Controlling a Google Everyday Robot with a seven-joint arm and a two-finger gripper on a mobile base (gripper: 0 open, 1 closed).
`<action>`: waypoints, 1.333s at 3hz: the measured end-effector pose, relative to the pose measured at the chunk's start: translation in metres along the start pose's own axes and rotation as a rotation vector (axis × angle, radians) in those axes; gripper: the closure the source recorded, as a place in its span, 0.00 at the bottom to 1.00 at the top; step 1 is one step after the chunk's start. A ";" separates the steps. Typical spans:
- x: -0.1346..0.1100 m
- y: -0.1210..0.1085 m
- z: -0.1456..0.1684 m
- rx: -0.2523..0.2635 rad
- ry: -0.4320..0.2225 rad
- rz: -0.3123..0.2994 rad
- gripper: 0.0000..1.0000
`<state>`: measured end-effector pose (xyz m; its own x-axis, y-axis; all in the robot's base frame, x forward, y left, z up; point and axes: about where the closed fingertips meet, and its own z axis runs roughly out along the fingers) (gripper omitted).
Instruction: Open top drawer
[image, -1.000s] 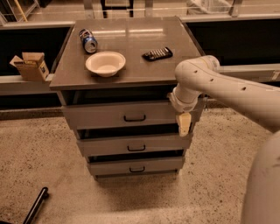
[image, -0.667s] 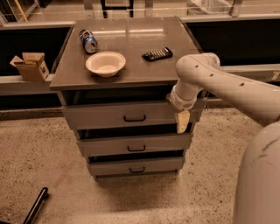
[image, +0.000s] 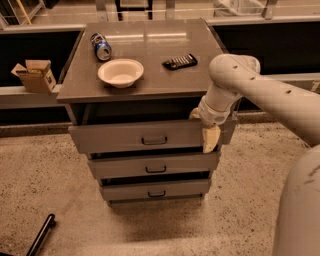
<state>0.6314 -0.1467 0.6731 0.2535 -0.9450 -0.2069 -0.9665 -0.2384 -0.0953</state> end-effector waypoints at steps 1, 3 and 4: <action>-0.003 0.034 -0.001 -0.086 -0.015 -0.002 0.24; -0.008 0.068 -0.008 -0.162 -0.081 0.030 0.27; -0.013 0.096 -0.022 -0.205 -0.073 0.087 0.37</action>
Offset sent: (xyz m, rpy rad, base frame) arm -0.1032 -0.0146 0.0063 0.0938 0.2718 -0.0027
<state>0.5345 -0.1622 0.6882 0.1635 -0.9470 -0.2764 -0.9711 -0.2039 0.1243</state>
